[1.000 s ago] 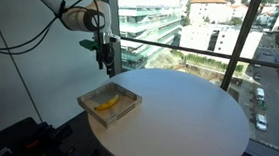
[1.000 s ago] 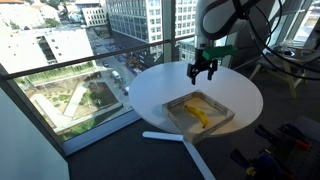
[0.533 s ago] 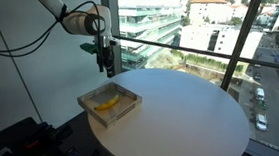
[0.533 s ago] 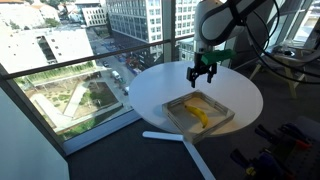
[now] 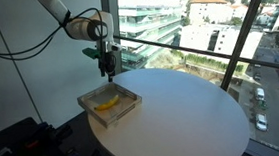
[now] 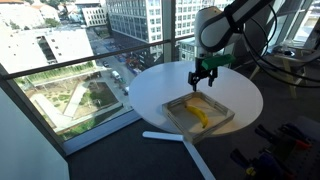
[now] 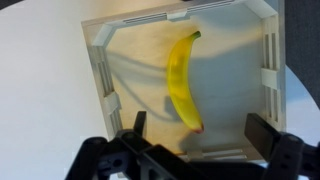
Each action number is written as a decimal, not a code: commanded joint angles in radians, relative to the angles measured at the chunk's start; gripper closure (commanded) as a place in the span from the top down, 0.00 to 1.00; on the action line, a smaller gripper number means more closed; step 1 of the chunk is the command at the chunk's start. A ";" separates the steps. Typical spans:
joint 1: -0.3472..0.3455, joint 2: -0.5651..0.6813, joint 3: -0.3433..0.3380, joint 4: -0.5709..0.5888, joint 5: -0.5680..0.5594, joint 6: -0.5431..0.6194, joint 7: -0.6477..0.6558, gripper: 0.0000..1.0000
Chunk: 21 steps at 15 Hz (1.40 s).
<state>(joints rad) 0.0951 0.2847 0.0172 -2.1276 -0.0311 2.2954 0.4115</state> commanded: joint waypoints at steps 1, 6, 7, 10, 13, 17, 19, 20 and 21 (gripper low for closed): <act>0.015 0.009 -0.019 -0.009 -0.027 0.026 0.024 1.00; 0.022 0.030 -0.027 -0.016 -0.027 0.055 0.023 1.00; 0.025 0.035 -0.028 -0.018 -0.028 0.065 0.024 1.00; 0.034 0.049 -0.032 -0.024 -0.032 0.089 0.027 1.00; 0.047 0.062 -0.038 -0.030 -0.039 0.112 0.031 1.00; 0.060 0.080 -0.047 -0.033 -0.049 0.130 0.034 1.00; 0.063 0.090 -0.050 -0.034 -0.048 0.139 0.034 1.00; 0.064 0.095 -0.052 -0.033 -0.046 0.142 0.033 1.00; 0.064 0.100 -0.052 -0.033 -0.043 0.145 0.031 1.00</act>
<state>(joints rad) 0.1456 0.3794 -0.0199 -2.1521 -0.0502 2.4163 0.4118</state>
